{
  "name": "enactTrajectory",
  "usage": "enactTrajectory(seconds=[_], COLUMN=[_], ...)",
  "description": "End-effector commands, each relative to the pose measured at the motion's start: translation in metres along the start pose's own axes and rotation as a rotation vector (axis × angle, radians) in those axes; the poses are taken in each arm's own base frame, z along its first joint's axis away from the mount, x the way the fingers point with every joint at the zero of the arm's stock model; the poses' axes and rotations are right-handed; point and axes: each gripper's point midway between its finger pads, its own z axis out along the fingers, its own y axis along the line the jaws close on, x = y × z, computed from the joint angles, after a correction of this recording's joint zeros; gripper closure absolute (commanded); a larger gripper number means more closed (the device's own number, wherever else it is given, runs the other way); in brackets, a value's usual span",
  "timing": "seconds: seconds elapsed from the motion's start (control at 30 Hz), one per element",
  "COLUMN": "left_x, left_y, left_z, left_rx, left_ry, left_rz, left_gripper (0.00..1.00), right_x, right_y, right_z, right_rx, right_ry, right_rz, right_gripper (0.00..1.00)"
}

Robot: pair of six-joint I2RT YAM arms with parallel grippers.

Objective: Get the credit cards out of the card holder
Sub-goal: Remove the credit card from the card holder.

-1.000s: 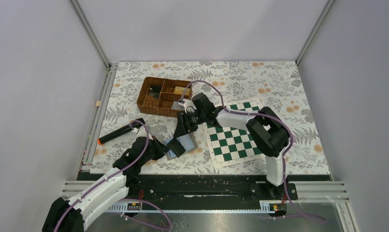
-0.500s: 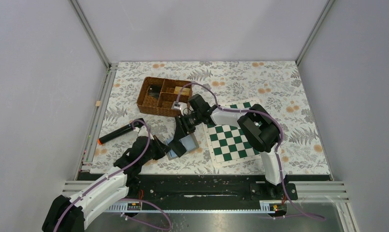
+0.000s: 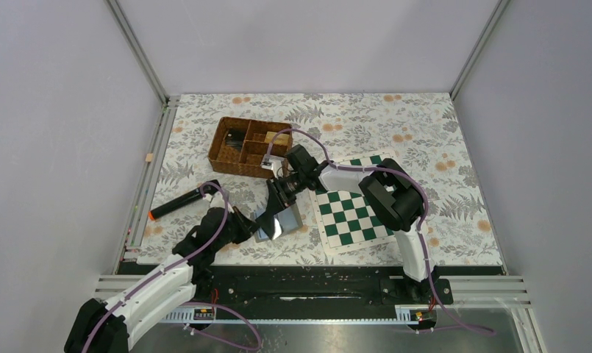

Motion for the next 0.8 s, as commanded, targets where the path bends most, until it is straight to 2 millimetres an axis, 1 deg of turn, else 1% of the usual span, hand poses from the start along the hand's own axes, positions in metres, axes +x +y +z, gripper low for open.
enactTrajectory(seconds=[0.0,0.1,0.2,0.23,0.33,0.4,0.5,0.6,0.67,0.77], left_x=[-0.021,-0.024,-0.026,-0.026,-0.028,-0.034,-0.042,-0.046,-0.05,-0.056], left_y=[-0.026,-0.029,-0.027,-0.028,-0.03,-0.029,-0.034,-0.041,-0.054,-0.078], left_z=[-0.005,-0.008,-0.011,-0.012,-0.016,-0.02,-0.029,-0.04,-0.048,-0.061], left_rx=[0.08,0.075,0.046,0.039,0.032,0.008,-0.01,-0.02,0.004,0.065], left_ry=[-0.064,-0.067,-0.062,-0.058,-0.053,-0.076,-0.09,-0.078,-0.067,-0.045], left_rz=[0.0,-0.002,-0.009,-0.01,-0.007,-0.015,-0.03,-0.058,-0.076,-0.081], left_gripper=[1.0,1.0,0.99,0.97,0.84,0.73,0.63,0.56,0.54,0.52], right_x=[-0.005,-0.004,-0.007,-0.008,-0.019,-0.022,-0.028,-0.033,-0.036,-0.039], right_y=[0.035,0.036,0.04,0.042,0.054,0.061,0.069,0.077,0.079,0.088], right_z=[-0.004,-0.007,-0.008,-0.009,-0.014,-0.018,-0.026,-0.04,-0.049,-0.066], right_rx=[-0.119,-0.111,-0.113,-0.118,-0.149,-0.16,-0.149,-0.118,-0.067,-0.002], right_ry=[-0.004,-0.009,-0.029,-0.043,-0.104,-0.131,-0.19,-0.278,-0.338,-0.459], right_rz=[-0.088,-0.099,-0.097,-0.097,-0.107,-0.114,-0.163,-0.268,-0.377,-0.603], right_gripper=[0.75,0.91,0.99,1.0,1.0,1.0,1.0,1.0,1.0,1.0])
